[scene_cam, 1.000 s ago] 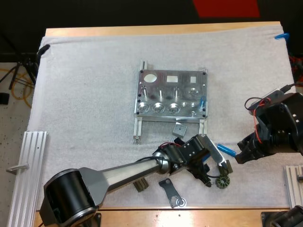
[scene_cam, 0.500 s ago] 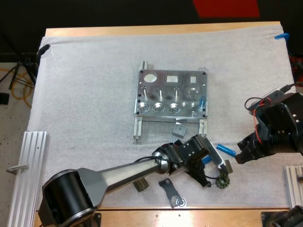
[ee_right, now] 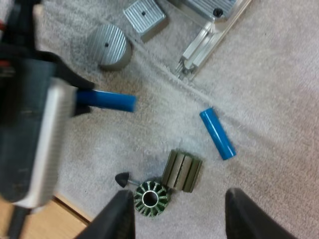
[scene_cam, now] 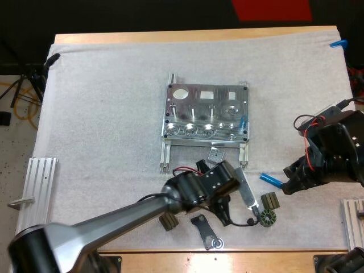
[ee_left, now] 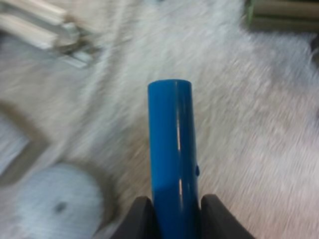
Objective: Load cells from right to left
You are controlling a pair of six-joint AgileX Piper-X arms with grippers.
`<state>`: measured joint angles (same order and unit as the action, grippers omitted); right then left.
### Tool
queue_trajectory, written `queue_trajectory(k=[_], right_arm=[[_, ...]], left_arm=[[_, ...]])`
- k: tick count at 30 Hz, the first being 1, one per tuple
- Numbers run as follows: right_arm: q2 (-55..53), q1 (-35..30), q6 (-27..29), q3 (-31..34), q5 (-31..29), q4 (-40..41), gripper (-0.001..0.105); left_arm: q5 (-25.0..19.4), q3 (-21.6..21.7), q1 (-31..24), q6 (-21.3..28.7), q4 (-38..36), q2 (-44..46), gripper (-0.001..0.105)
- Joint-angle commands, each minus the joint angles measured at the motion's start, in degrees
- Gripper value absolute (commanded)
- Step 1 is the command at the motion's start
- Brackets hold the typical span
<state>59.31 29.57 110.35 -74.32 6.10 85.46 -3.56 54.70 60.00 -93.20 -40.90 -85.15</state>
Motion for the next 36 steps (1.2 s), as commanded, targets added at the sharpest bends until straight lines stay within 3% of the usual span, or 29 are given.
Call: queue_trajectory(k=[1, 9, 15, 18, 22, 30, 36], right_arm=[[-0.77, 0.14, 0.46, -0.13, 0.28, -0.93, 0.042], [-1.51, 0.14, 0.46, -0.13, 0.89, -3.05, 0.042], [-1.51, 0.14, 0.38, -0.13, 7.54, -4.64, 0.042], [-1.51, 0.14, 0.37, -0.13, 9.59, -4.66, 0.042], [-1.51, 0.14, 0.37, -0.13, 9.57, -4.93, 0.042], [-1.51, 0.14, -1.16, 0.00, 22.04, -7.53, 0.042], [-1.37, 0.14, -4.93, 3.90, 29.45, -12.13, 0.042]], left_arm=[[-1.74, 0.25, 0.14, 1.18, -1.80, 1.63, 0.000], [-2.22, 0.25, 0.14, 3.41, -4.34, 11.81, 0.000], [-2.59, 0.25, 0.14, 4.25, -6.88, 18.45, 0.000], [-6.60, 0.25, 0.14, 4.73, -10.21, 21.90, 0.000], [-6.75, 0.25, 0.14, 5.15, -12.32, 26.21, 0.000], [-6.50, 0.25, 0.14, 7.98, -13.49, 32.28, 0.000], [-2.01, 0.10, 0.14, 12.38, -14.73, 33.05, 0.000]])
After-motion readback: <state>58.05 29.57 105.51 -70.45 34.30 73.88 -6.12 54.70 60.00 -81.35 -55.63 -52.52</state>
